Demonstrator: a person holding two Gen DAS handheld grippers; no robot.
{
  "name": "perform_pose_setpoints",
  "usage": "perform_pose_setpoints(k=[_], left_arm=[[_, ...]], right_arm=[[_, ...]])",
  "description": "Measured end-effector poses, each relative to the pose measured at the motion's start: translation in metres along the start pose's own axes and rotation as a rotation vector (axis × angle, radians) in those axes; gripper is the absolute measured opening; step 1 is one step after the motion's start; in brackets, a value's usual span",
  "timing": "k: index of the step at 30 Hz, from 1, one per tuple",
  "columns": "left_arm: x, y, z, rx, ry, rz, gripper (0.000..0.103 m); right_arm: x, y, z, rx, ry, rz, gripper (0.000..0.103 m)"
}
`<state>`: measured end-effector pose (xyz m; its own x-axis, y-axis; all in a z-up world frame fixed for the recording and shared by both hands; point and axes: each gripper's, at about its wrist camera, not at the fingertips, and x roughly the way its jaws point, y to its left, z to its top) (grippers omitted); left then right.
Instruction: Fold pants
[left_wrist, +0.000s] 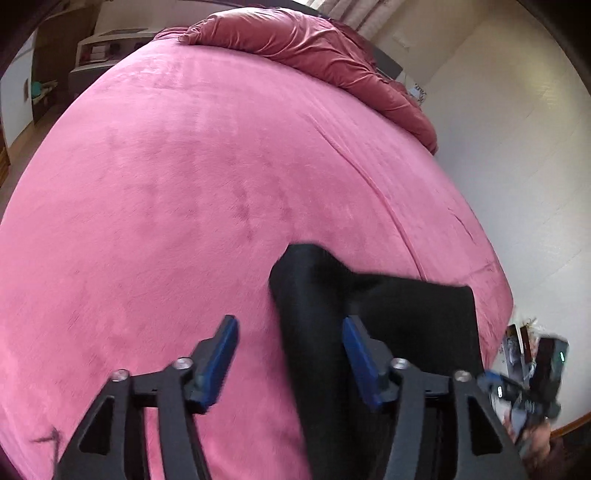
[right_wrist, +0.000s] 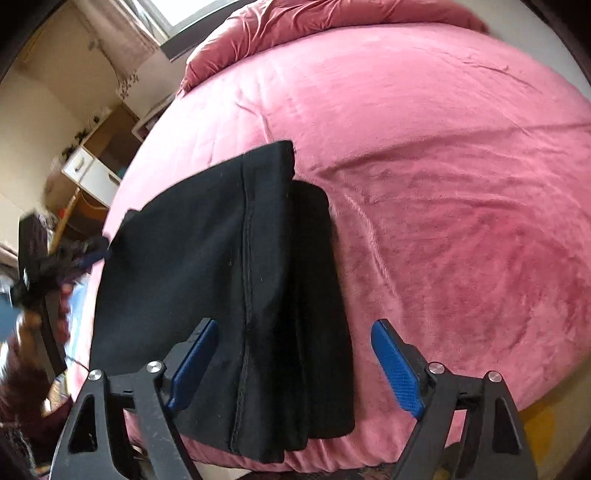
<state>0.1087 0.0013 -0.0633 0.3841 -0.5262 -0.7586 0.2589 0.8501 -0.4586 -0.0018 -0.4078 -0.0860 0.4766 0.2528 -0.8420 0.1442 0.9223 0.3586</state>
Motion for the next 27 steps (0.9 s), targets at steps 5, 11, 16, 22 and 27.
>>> perform_pose_setpoints(k=[5,11,16,22,27], left_arm=[[-0.007,0.007,-0.034,0.009,0.063,-0.099,0.076],[0.006,-0.01,-0.054,0.011,0.096,-0.213,0.076],[0.035,-0.019,-0.051,-0.003,0.173,-0.233,0.076],[0.05,-0.019,-0.06,-0.06,0.234,-0.287,0.074],[0.05,-0.032,-0.059,-0.002,0.203,-0.267,0.057]], right_arm=[[0.019,-0.008,0.002,0.017,0.059,0.101,0.086],[0.044,-0.022,0.016,0.05,0.105,0.247,0.086],[0.069,-0.033,0.019,0.093,0.141,0.374,0.081],[0.071,-0.044,0.007,0.089,0.137,0.442,0.086],[0.068,-0.043,0.008,0.018,0.179,0.361,0.079]])
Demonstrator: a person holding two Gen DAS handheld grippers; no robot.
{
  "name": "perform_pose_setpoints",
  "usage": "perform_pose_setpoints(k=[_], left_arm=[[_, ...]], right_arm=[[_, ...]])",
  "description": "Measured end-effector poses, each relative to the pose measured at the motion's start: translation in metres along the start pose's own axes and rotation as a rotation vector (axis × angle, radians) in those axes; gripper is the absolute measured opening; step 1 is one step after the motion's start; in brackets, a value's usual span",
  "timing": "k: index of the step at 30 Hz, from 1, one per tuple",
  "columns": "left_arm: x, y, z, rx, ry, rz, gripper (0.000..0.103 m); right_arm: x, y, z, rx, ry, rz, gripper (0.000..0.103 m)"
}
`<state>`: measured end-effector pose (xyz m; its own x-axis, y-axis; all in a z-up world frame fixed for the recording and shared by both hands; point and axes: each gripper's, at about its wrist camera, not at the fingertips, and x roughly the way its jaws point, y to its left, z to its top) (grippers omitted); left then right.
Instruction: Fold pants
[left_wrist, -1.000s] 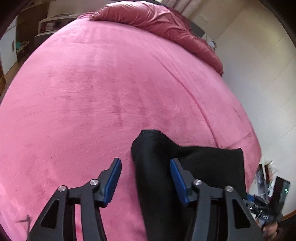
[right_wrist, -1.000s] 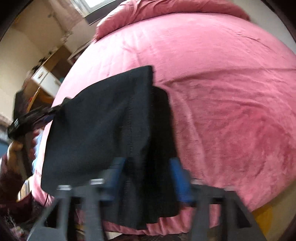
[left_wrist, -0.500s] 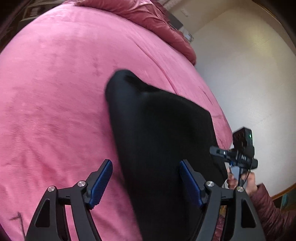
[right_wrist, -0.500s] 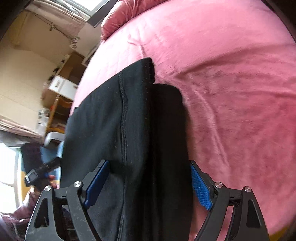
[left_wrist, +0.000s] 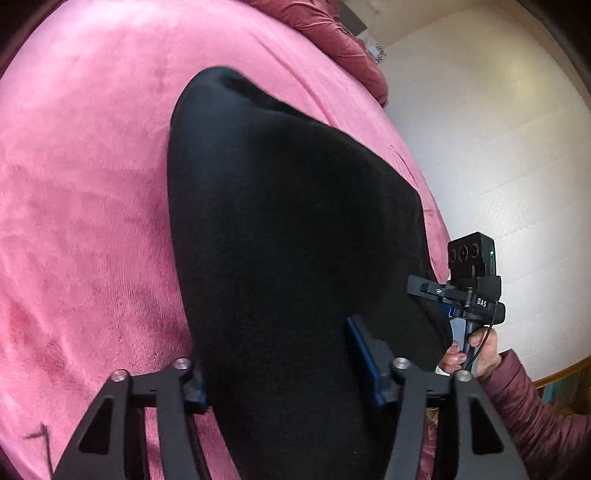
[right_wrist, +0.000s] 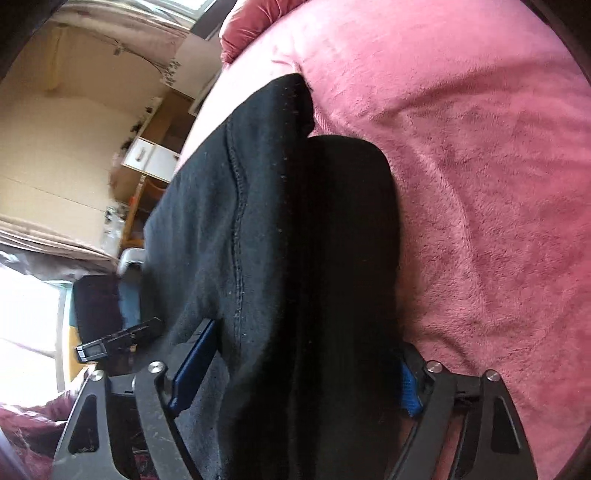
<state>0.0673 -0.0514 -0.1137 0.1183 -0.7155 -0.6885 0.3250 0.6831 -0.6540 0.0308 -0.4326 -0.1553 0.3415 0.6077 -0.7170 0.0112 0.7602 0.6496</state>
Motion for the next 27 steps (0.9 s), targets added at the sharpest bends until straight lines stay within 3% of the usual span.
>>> perform_pose_setpoints(k=[5,9,13,19,27], left_arm=[[-0.003,-0.018,0.003,0.07,-0.034,0.051,0.047],[-0.003,-0.042,0.0,0.152,-0.074,0.112,0.047],[-0.015,-0.059,0.002,0.216,-0.111,0.176,0.046],[-0.036,-0.056,0.007,0.251,-0.177,0.23,0.046],[-0.065,-0.044,0.038,0.267,-0.252,0.293,0.046]], right_arm=[[-0.003,0.012,-0.001,-0.035,0.0,-0.04,0.064],[-0.003,0.027,-0.003,-0.07,-0.004,-0.064,0.056],[-0.003,0.043,-0.001,-0.093,-0.011,-0.07,0.052],[0.002,0.068,0.011,-0.124,-0.047,-0.043,0.052],[0.021,0.11,0.051,-0.187,-0.08,0.001,0.052]])
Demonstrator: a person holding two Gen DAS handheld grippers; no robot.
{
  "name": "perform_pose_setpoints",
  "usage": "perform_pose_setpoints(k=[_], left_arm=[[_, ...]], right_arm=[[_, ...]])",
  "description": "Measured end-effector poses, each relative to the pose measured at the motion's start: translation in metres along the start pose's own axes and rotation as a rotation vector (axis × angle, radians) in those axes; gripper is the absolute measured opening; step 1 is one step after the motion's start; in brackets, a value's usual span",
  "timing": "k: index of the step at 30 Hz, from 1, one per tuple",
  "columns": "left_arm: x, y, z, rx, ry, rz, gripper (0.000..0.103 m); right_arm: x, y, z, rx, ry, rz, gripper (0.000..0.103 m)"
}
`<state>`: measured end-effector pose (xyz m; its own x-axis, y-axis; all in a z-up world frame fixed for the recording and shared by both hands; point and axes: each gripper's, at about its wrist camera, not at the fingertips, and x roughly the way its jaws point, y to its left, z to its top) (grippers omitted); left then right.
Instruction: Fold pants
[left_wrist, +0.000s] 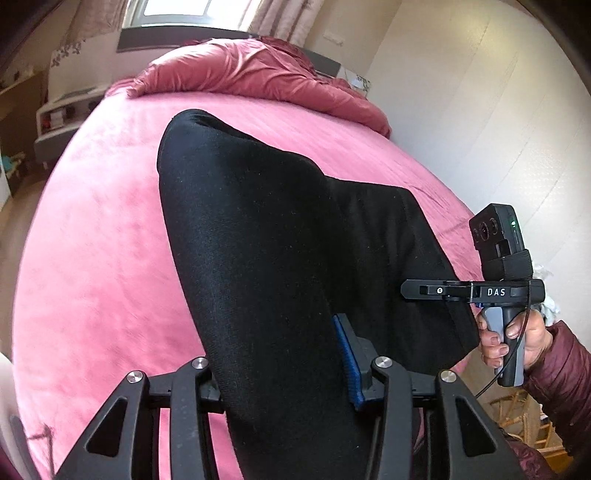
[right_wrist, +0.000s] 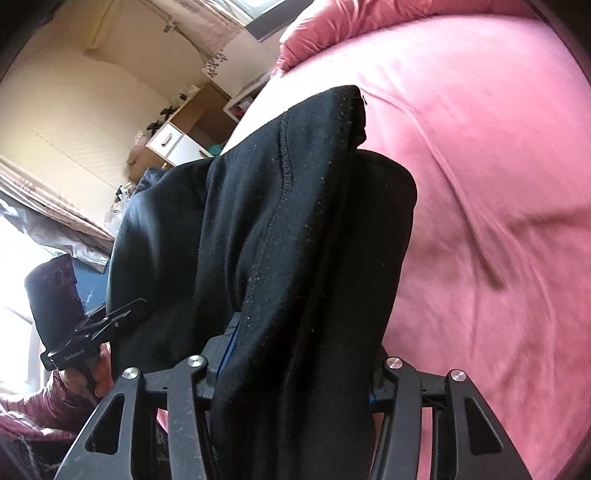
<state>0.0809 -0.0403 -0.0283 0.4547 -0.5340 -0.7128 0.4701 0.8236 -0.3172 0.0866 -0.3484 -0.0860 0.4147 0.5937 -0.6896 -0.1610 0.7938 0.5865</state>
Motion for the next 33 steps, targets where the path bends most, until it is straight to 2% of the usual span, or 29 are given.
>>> perform_pose_setpoints(k=[6,11,20,24,26,27,28,30,33], left_arm=[[0.006,0.022,0.026,0.001,-0.018,0.036,0.046],[0.025,0.041,0.049,-0.006,-0.015,0.056,0.046],[0.047,0.084,0.09,-0.044,-0.006,0.064,0.047],[0.067,0.108,0.089,-0.129,0.053,0.034,0.048],[0.089,0.131,0.08,-0.221,0.116,0.042,0.058],[0.095,0.139,0.076,-0.248,0.132,0.053,0.063],[0.1,0.152,0.068,-0.305,0.123,0.032,0.072],[0.1,0.16,0.062,-0.374,0.111,-0.012,0.073],[0.094,0.152,0.062,-0.348,0.087,0.028,0.073]], right_arm=[[0.021,0.018,0.037,-0.038,0.0,0.007,0.052],[0.036,0.025,0.067,-0.064,0.011,-0.003,0.052],[0.063,0.015,0.114,-0.086,0.034,-0.022,0.051],[0.08,0.001,0.123,-0.067,0.067,-0.022,0.051],[0.096,-0.009,0.124,-0.04,0.099,-0.034,0.051],[0.108,-0.016,0.122,-0.031,0.122,-0.056,0.052],[0.116,-0.024,0.12,-0.007,0.132,-0.06,0.057],[0.119,-0.037,0.114,0.034,0.105,-0.022,0.058],[0.113,-0.035,0.108,0.013,0.084,-0.039,0.059]])
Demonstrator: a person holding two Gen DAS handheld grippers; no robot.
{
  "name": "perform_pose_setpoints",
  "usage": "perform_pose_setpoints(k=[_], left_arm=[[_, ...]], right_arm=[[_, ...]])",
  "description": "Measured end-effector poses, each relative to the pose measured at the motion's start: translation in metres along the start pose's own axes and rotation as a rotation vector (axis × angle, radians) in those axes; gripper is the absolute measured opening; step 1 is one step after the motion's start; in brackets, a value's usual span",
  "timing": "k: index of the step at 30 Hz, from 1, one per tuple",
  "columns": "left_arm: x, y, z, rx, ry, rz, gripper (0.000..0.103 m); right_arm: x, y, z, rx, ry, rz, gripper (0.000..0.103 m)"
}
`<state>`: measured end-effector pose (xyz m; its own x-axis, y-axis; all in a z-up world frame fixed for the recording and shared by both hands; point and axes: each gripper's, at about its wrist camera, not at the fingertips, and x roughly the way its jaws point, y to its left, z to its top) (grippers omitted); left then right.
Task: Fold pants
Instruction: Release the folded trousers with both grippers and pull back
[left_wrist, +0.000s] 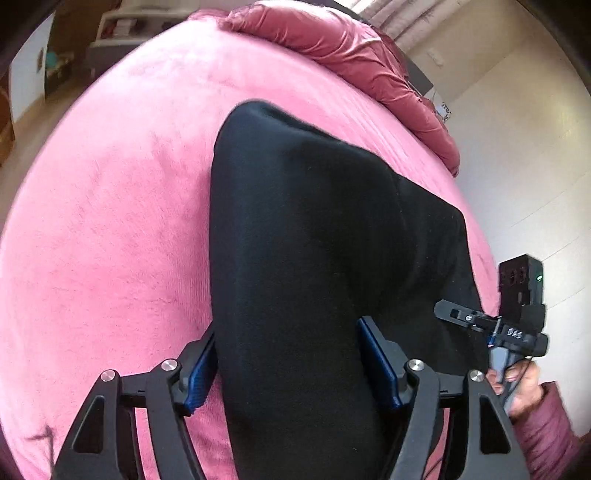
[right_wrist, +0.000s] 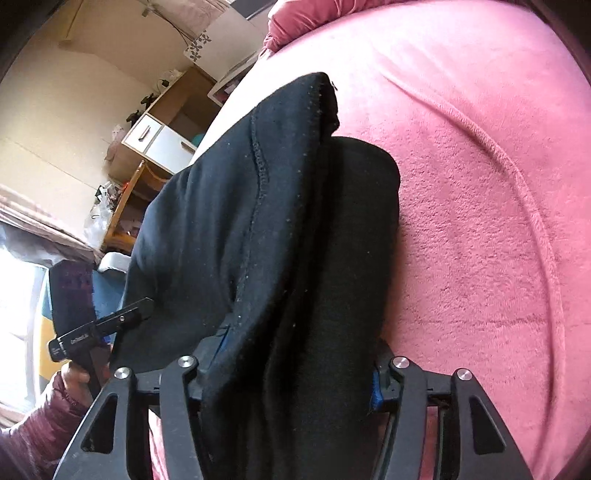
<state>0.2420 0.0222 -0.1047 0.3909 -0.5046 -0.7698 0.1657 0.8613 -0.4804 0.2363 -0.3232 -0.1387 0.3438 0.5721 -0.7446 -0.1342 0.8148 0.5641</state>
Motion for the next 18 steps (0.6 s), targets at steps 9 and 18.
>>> perform_pose_setpoints(k=[9,18], left_arm=[[-0.041,-0.024,-0.021,0.033,-0.118,0.216,0.073],[-0.089,-0.054,-0.07,0.054,-0.27,0.394,0.073]], right_arm=[[-0.031,0.035,-0.003,-0.042,-0.101,-0.191,0.075],[-0.08,0.099,-0.04,-0.133,-0.289,-0.358,0.085]])
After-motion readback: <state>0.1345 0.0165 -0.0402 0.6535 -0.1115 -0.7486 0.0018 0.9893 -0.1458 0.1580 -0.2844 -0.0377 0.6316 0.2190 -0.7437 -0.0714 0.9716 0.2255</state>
